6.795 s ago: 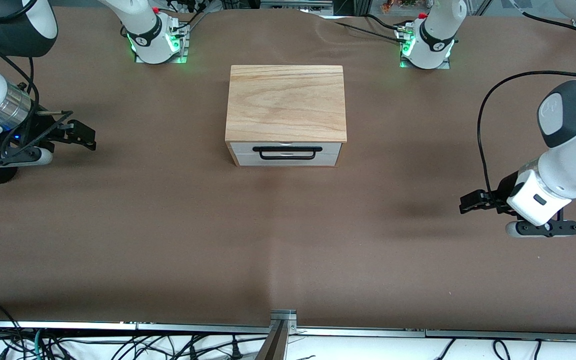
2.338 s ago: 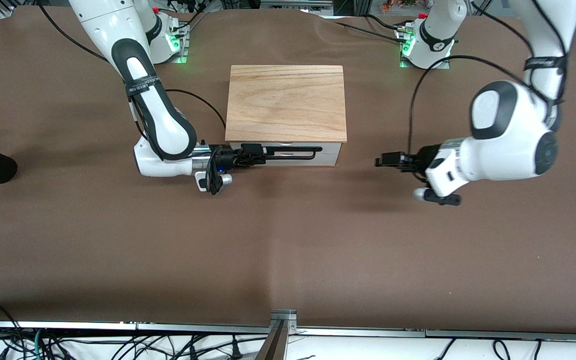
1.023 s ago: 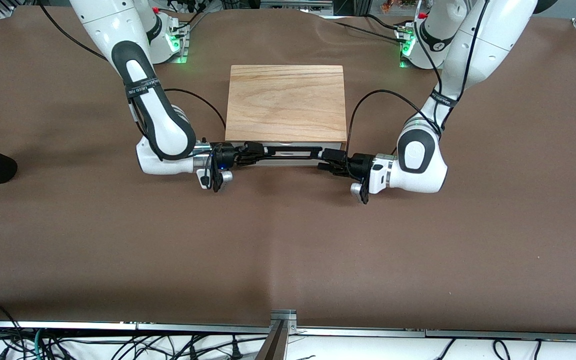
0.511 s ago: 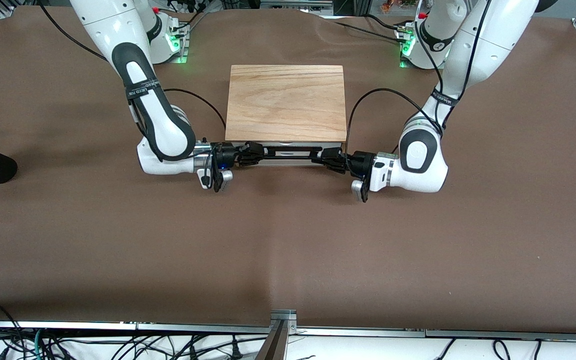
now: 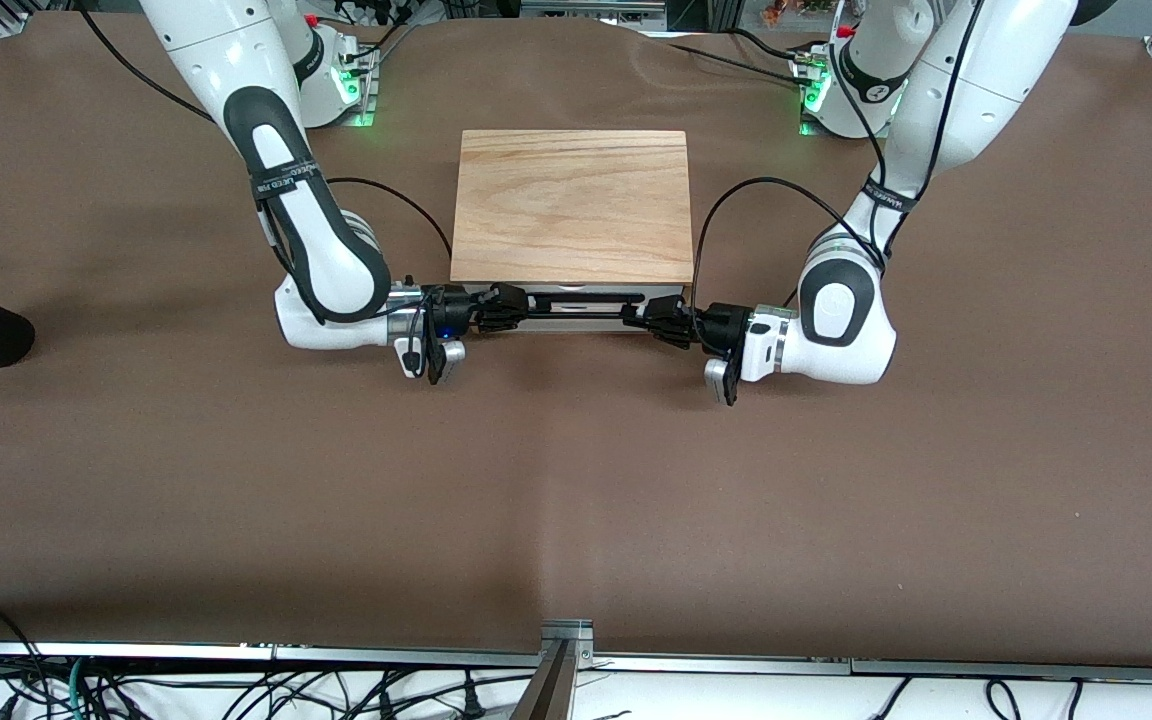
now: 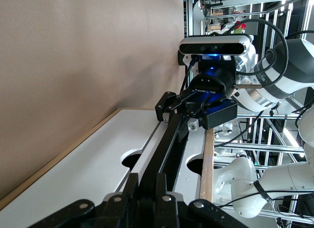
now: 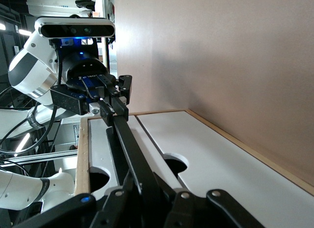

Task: Pull top drawer with both arms simultaneously
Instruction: 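Close both grippers on the black handle's two ends, then pull the handle outward from the box with both grippers together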

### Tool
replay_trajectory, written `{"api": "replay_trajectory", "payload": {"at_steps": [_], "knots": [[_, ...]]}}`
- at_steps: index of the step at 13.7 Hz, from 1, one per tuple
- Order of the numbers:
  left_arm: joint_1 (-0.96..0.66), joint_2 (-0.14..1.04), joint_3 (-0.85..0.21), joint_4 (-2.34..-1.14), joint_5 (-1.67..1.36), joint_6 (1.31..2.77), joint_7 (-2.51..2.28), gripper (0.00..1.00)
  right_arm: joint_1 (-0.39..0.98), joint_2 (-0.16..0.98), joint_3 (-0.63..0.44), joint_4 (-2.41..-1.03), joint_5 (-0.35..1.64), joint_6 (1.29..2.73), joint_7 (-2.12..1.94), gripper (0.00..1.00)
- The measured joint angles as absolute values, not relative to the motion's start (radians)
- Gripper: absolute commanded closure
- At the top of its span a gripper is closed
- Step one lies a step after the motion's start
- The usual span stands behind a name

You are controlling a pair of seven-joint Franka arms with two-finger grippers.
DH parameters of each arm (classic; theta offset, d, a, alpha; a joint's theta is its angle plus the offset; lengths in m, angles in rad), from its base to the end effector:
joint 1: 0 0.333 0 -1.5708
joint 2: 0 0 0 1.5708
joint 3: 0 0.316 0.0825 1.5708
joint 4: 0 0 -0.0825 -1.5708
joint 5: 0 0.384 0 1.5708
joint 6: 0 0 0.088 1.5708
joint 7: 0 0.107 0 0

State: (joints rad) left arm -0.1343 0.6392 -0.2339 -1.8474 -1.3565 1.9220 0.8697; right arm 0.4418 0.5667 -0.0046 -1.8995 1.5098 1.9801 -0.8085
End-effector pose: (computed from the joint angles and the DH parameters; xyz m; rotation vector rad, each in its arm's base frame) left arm 0.5570 -0.2795 0.1983 1.8236 -0.2512 -0.1793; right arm 0.5329 0.3188 0.2084 -1.9216 -0.1764 0.1684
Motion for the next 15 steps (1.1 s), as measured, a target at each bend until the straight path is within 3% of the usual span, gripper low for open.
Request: {"api": "replay_trajectory", "payload": {"at_steps": [15], "knots": [[-0.131,0.685,-0.231,-1.784,-1.371,1.915,0.877,0.92,0.432,0.581,-0.006,-1.866,1.51,1.995,-0.806,1.0]]}}
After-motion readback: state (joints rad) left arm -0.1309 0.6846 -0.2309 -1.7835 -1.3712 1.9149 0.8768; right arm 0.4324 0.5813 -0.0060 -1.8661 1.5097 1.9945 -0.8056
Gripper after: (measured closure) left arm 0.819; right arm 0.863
